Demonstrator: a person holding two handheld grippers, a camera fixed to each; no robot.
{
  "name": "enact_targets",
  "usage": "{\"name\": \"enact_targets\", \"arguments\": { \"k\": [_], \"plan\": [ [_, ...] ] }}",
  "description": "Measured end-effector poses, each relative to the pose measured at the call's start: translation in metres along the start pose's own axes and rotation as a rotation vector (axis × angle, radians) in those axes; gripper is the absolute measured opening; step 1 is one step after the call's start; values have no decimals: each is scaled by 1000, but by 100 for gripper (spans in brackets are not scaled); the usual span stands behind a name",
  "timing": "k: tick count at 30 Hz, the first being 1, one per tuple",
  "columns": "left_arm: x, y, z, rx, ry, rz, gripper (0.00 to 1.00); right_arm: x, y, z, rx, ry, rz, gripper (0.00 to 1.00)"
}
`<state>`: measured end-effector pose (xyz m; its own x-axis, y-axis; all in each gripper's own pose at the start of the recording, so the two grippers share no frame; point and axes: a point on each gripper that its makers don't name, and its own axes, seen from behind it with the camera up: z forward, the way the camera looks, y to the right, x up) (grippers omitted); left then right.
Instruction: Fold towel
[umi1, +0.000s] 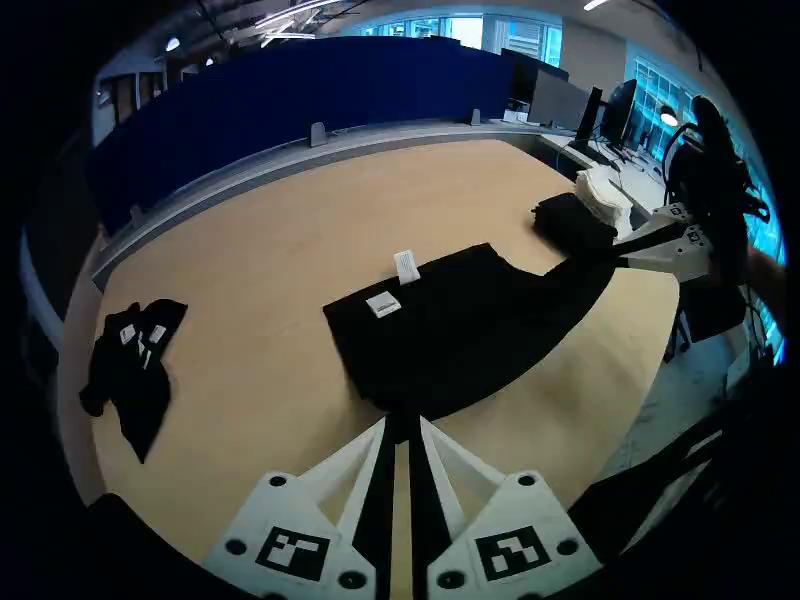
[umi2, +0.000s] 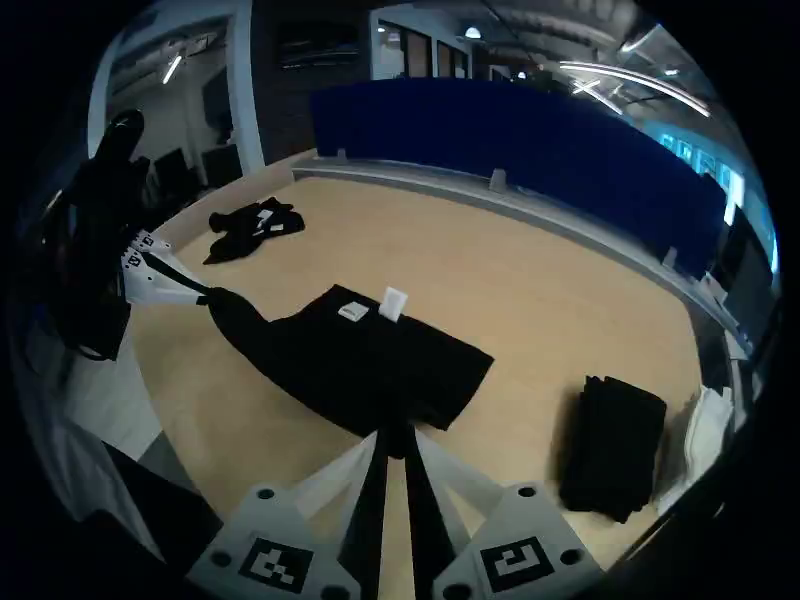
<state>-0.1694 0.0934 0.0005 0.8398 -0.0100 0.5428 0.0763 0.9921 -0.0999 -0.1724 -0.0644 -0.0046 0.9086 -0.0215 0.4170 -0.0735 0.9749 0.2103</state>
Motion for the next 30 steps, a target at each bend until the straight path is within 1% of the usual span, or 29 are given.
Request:
{"name": "enact_targets", "arguments": {
  "k": [6, 12, 15, 20, 25, 30],
  "plan": [
    [5, -3, 0, 5, 4, -2, 9, 2, 3, 2, 2, -4, -6, 11],
    [16, -10, 9, 13, 15, -20, 9, 9, 12, 10, -6, -12, -15, 11],
    [24, -15, 17, 18, 21, -25, 9, 12, 20, 19, -12, -17, -22, 11],
    [35, -27, 37, 28, 25, -32, 9, 19, 35, 40, -13, -31, -17, 11],
    [40, -39, 59, 33, 11, -40, 9, 24, 48, 61, -10, -44, 6, 11],
    [41, -48, 77, 30, 0, -49, 9, 26, 57, 77, -8, -58, 26, 11]
  ]
}}
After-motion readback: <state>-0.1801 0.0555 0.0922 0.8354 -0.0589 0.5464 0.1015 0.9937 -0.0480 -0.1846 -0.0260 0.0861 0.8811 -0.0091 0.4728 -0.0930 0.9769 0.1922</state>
